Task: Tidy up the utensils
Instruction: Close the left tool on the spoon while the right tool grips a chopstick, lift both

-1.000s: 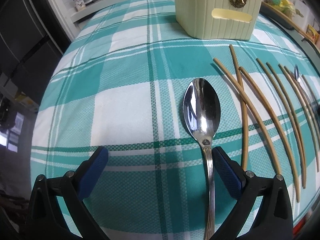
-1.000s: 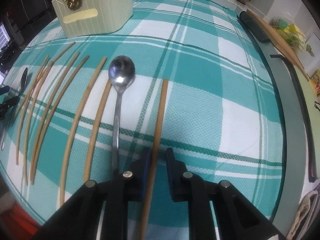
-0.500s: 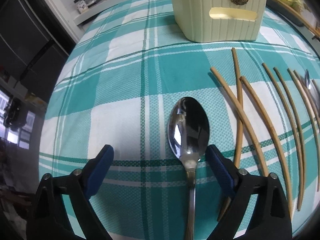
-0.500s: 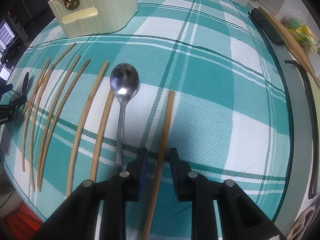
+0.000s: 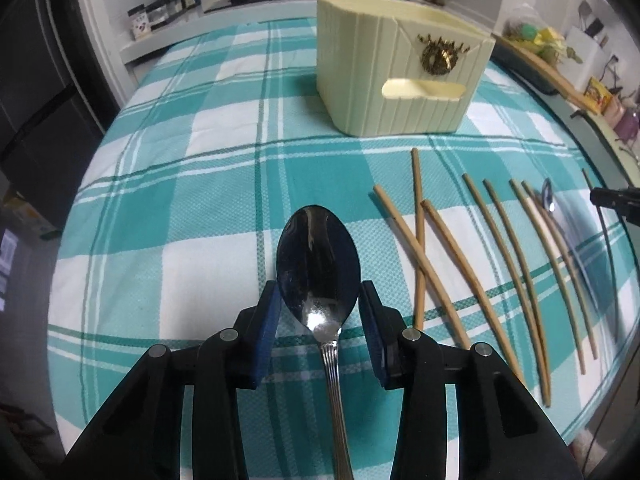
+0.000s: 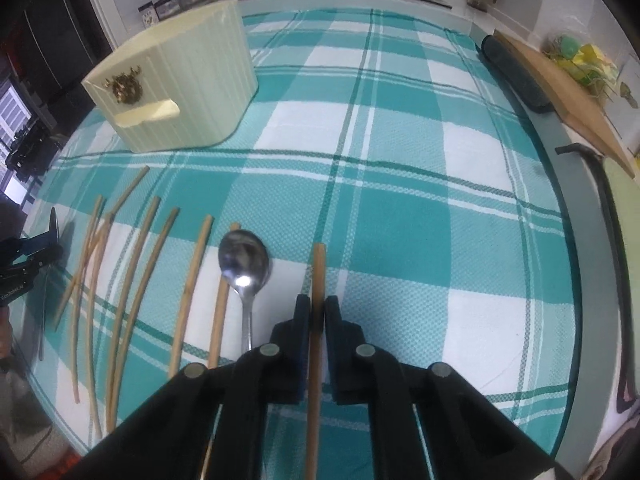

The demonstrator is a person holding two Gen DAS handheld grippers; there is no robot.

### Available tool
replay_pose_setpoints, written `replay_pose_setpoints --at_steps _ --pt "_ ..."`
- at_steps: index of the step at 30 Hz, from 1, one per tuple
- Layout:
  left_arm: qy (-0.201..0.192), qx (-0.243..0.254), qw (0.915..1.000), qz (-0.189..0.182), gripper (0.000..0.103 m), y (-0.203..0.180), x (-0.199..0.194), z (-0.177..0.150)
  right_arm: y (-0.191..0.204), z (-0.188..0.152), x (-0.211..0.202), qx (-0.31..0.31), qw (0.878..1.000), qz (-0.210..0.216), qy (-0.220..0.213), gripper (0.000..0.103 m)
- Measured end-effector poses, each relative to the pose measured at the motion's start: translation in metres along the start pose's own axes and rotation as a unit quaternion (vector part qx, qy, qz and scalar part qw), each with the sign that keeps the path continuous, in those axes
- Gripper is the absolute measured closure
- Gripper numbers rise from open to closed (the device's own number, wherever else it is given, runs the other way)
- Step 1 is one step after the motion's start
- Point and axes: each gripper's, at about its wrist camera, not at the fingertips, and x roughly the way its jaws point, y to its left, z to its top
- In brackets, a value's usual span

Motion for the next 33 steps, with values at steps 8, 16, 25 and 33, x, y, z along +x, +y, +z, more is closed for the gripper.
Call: replay_pose_setpoints --at_steps 8,16,25,33 --pt "-0.111 -0.022 0.9927 -0.041 0.063 0.006 -0.087 -0.013 0.019 -0.022 -0.086 -0.018 0.994 -0.001 -0.107 0.096" --pt "-0.153 -0.024 0.9870 -0.042 0.063 0.003 -0.114 -0.020 0.032 -0.036 -0.127 -0.032 0.987 0.004 -0.160 0.096" --pt "-0.152 -0.031 0.9871 -0.041 0.063 0.007 -0.115 -0.024 0.032 -0.031 -0.024 -0.070 0.997 -0.011 -0.027 0.070" --pt "-0.146 -0.023 0.9886 -0.030 0.103 0.009 -0.110 -0.021 0.030 -0.020 0.030 -0.072 0.997 -0.004 0.017 0.086"
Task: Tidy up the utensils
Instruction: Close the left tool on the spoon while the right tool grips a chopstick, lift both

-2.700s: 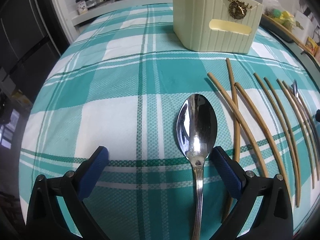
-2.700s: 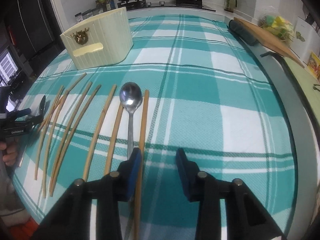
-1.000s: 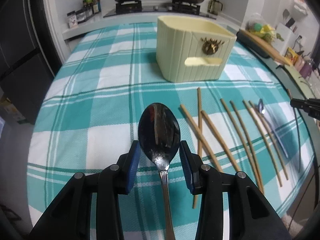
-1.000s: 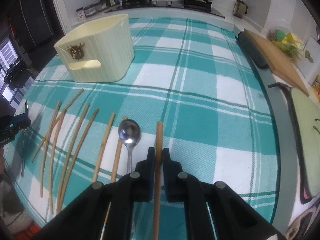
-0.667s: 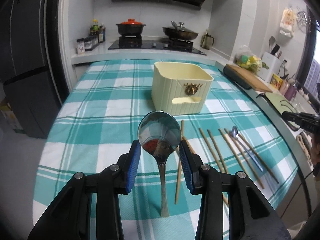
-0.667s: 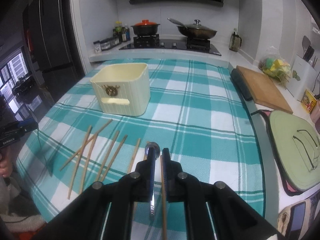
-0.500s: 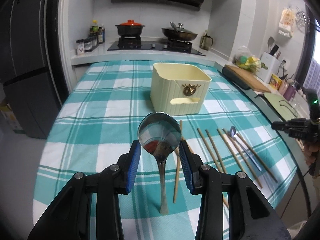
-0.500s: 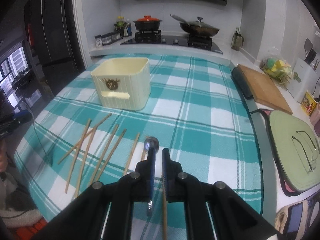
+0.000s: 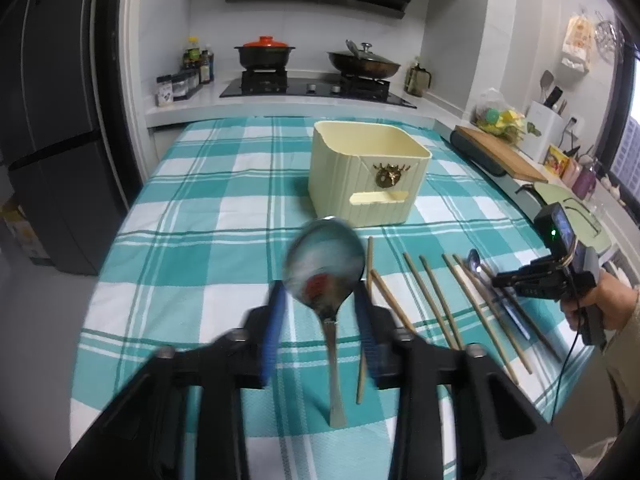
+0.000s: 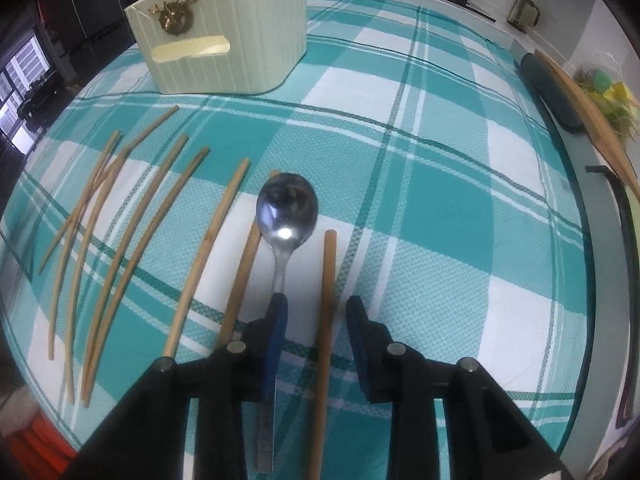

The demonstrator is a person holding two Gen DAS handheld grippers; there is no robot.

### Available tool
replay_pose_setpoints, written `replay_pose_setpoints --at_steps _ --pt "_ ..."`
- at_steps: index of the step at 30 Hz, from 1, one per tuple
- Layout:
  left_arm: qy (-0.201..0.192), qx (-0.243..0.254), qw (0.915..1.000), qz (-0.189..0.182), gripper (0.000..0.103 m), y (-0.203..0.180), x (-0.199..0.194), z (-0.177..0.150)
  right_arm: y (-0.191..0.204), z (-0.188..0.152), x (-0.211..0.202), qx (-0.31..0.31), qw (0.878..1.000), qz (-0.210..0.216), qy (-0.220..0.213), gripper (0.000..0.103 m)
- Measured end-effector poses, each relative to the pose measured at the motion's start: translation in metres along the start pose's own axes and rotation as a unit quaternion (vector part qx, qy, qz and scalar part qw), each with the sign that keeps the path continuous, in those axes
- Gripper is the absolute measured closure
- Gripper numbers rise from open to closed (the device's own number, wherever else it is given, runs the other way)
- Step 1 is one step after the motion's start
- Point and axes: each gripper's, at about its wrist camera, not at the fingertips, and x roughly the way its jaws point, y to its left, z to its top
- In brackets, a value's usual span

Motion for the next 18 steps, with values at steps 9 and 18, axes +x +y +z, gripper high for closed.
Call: replay_pose_setpoints --at_steps 9,18 --pt "0.029 -0.014 0.9993 -0.021 0.101 0.007 0.016 -0.001 -0.013 -0.003 -0.022 0.036 0.999 0.006 -0.028 0.096" --pt "0.109 -0.012 0.9937 -0.023 0.021 0.017 0.084 0.005 -0.033 -0.012 -0.059 0.065 0.996 0.019 -0.061 0.096"
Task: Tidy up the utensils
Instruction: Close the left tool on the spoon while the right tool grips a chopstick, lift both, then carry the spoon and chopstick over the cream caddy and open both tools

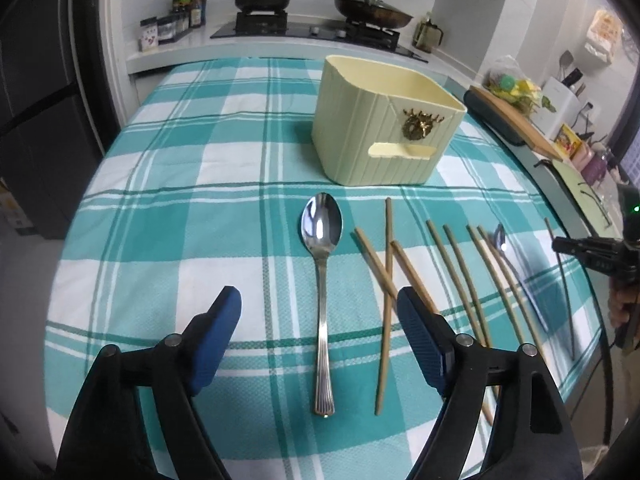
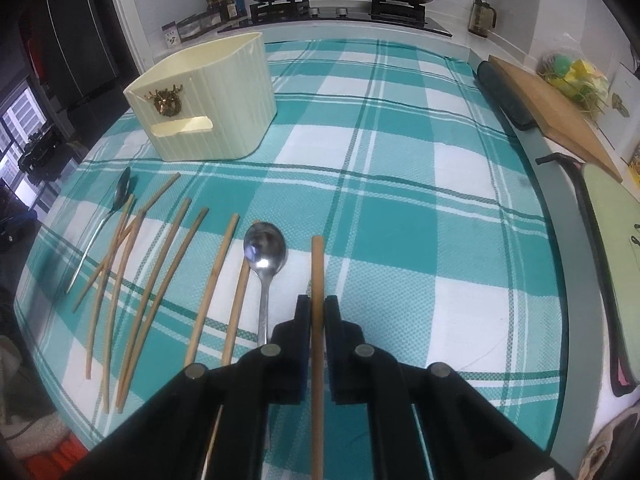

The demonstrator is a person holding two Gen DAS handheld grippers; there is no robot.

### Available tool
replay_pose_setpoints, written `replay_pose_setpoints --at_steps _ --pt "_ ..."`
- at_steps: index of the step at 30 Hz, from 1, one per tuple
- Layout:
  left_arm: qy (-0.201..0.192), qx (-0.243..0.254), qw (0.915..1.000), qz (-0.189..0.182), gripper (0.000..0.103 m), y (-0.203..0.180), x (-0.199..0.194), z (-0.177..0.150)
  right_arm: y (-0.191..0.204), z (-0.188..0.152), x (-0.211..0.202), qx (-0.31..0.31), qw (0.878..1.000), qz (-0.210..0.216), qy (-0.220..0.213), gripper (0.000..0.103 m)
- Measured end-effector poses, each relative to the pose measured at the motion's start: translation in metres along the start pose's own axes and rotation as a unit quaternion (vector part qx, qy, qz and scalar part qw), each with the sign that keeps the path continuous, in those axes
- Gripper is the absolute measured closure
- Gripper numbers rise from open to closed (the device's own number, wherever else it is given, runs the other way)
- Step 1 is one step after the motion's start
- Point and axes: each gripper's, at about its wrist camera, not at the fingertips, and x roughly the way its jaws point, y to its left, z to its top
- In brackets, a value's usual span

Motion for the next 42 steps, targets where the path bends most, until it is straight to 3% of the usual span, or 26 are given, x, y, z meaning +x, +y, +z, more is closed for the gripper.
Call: replay_pose_setpoints --at_steps 5,10,12,15,17,18,19,22,26,30,36,42 --pt "0.038 0.055 0.9961 0.058 0.021 -0.015 0.059 0.022 -0.009 0.000 0.000 0.012 1.000 0.002 -0.001 0.096" --pt "0.076 0.061 0.9928 0.069 0.022 -0.017 0.100 0.029 -0.013 -0.005 -0.001 0.018 1.000 0.008 -0.004 0.096" --pt "0.087 0.062 0.9907 0.084 0.029 -0.016 0.112 0.028 -0.016 -0.007 -0.002 0.024 1.000 0.009 -0.004 0.096" --pt "0.078 0.042 0.9927 0.082 0.033 -0.014 0.116 0.034 -0.023 -0.008 -0.003 0.033 0.999 0.013 -0.007 0.096" --pt "0.077 0.041 0.9932 0.077 0.041 -0.017 0.120 0.040 -0.026 -0.006 -0.003 0.037 0.999 0.013 -0.009 0.096" --pt "0.075 0.043 0.9938 0.070 0.055 -0.021 0.122 0.044 -0.028 -0.005 -0.002 0.040 0.999 0.014 -0.011 0.096" --pt "0.075 0.049 0.9937 0.068 0.062 -0.025 0.123 0.047 -0.029 -0.003 -0.002 0.042 0.999 0.015 -0.013 0.096" --pt "0.071 0.054 0.9934 0.073 0.062 -0.030 0.123 0.049 -0.031 0.004 -0.004 0.052 0.998 0.021 -0.024 0.096" --pt "0.039 0.036 0.9974 0.048 0.062 -0.026 0.097 0.043 -0.026 0.011 -0.021 0.055 0.997 0.032 -0.048 0.096" --pt "-0.030 0.015 0.9993 0.017 0.062 -0.022 0.035 0.038 -0.016 0.017 -0.052 0.044 0.995 0.043 -0.079 0.096" --pt "-0.124 -0.001 0.9923 -0.002 0.062 -0.018 -0.050 0.024 0.007 0.023 -0.107 0.021 0.987 0.047 -0.154 0.096" --pt "-0.155 -0.004 0.9879 -0.009 0.062 -0.015 -0.081 0.022 0.027 0.023 -0.136 0.019 0.977 0.048 -0.206 0.096"
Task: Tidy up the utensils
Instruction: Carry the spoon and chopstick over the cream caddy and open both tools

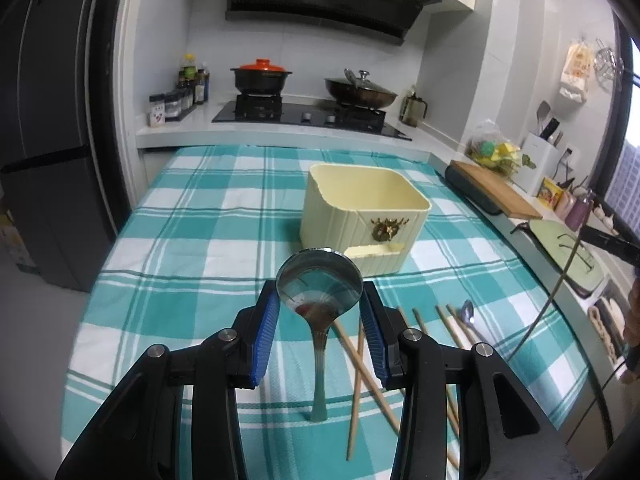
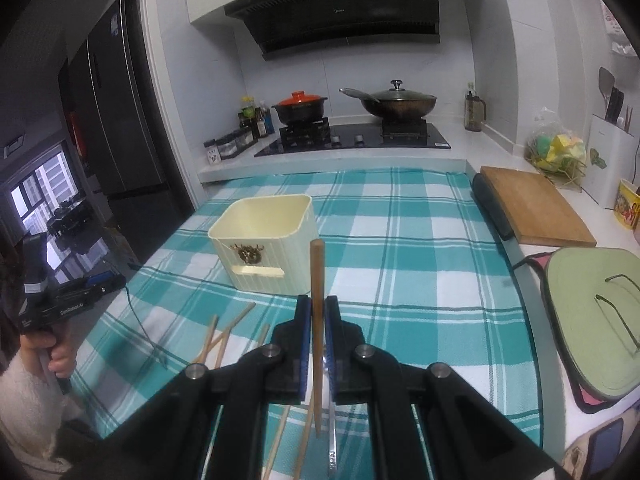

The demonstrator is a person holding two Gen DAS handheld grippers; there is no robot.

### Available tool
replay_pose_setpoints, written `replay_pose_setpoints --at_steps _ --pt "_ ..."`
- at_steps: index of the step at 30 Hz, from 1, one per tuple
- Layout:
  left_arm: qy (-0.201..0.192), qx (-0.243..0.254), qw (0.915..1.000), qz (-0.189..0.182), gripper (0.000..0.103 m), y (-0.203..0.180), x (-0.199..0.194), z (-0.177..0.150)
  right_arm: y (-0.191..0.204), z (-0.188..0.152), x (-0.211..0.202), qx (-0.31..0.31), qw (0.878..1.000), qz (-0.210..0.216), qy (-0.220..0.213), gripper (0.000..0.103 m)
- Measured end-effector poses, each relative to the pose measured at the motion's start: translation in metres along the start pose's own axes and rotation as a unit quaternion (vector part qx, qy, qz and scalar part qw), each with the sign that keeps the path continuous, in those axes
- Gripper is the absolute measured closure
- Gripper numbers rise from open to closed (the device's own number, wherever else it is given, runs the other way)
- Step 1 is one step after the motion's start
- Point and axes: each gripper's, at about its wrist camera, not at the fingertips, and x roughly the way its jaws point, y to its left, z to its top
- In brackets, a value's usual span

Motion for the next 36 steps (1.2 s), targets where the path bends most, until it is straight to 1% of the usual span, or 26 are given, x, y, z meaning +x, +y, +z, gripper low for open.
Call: replay_pose_setpoints --at_steps 4,9,13,17,21,24,28,31,33,34,36 --pt "-0.005 -0.001 0.9999 -0.010 0.062 0.001 -0.007 0.007 0.011 0.009 -0.001 -0.005 1.000 0.001 -0.014 0.096" --pt "0.006 -0.016 0.9996 -0.022 0.062 0.008 -0.007 0.019 0.025 0.025 -0.002 -0.016 0.999 0.008 -0.026 0.096" --pt "0.008 -0.012 0.9995 -0.028 0.062 0.010 -0.012 0.039 0.031 0.042 0.001 -0.024 0.999 0.016 -0.032 0.096" --pt "0.000 -0.005 0.9991 -0.043 0.062 0.008 -0.021 0.074 0.036 0.066 0.004 -0.027 0.998 0.024 -0.043 0.096" --pt "-0.017 -0.010 0.9980 -0.059 0.062 0.005 -0.023 0.124 0.039 0.097 0.013 -0.026 0.997 0.036 -0.057 0.096" --pt "-0.042 -0.003 0.9976 -0.054 0.062 -0.004 -0.018 0.162 0.042 0.125 0.024 -0.025 0.996 0.047 -0.068 0.096" --pt "-0.065 -0.001 0.9963 -0.056 0.062 -0.015 0.005 0.202 0.048 0.162 0.044 -0.023 0.994 0.054 -0.089 0.096" --pt "-0.068 0.004 0.9964 -0.049 0.062 -0.023 0.037 0.216 0.053 0.182 0.063 -0.025 0.992 0.052 -0.112 0.096" --pt "-0.056 0.002 0.9974 -0.045 0.062 -0.026 0.065 0.217 0.056 0.189 0.082 -0.029 0.991 0.050 -0.119 0.096" --pt "-0.047 -0.003 0.9979 -0.045 0.062 -0.025 0.079 0.216 0.056 0.191 0.094 -0.029 0.992 0.050 -0.116 0.096" --pt "-0.022 -0.014 0.9986 -0.045 0.062 -0.024 0.107 0.210 0.052 0.191 0.121 -0.018 0.994 0.051 -0.095 0.096"
